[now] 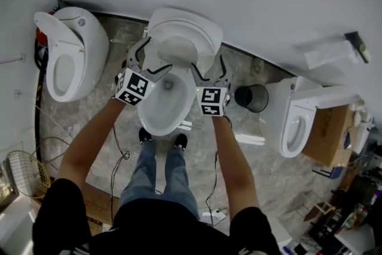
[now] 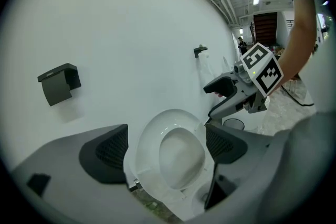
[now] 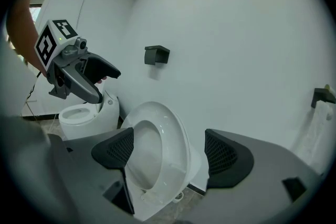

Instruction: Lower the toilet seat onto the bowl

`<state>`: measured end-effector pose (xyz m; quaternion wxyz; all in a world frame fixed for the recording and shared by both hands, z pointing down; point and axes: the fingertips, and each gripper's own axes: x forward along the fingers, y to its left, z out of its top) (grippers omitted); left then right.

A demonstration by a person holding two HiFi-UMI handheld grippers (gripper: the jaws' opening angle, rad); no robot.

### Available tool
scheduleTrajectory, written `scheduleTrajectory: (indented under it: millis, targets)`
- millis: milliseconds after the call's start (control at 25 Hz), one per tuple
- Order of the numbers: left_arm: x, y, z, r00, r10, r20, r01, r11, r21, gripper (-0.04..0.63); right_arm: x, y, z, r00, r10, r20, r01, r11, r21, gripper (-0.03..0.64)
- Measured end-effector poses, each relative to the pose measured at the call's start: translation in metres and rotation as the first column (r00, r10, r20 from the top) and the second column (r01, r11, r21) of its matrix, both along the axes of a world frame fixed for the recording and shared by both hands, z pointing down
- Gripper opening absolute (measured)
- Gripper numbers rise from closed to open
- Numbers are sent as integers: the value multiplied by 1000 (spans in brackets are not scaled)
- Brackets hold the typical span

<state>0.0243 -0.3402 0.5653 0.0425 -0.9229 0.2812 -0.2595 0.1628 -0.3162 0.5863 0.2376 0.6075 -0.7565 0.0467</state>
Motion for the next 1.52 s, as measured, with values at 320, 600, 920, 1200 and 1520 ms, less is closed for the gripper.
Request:
scheduleTrajectory:
  millis: [320,600,920,1200,1520]
  targets:
    - [11,-37,35,997,-5,71,6,1000,-19,436,0,-35,32,1000,-24,-20,23,998,-64,420]
    - [18,-75,56,994,-8,107,14,998,-55,401,4,-60,44,995,-66,-71,59,993,-99,382]
    - [15,-106,83,980,-4,201,20,997,-75,329,17,-83,56,993,-67,-95,53,989,-137,329]
    - [21,-111,93,973,46,226,-24,995,-99,239,15,-91,62,985,-110,-131,91,985,-148,274]
    - [22,-118,100,967,51,249,-22,993,-119,220,12,-91,65,977,-138,-160,115,983,-145,212]
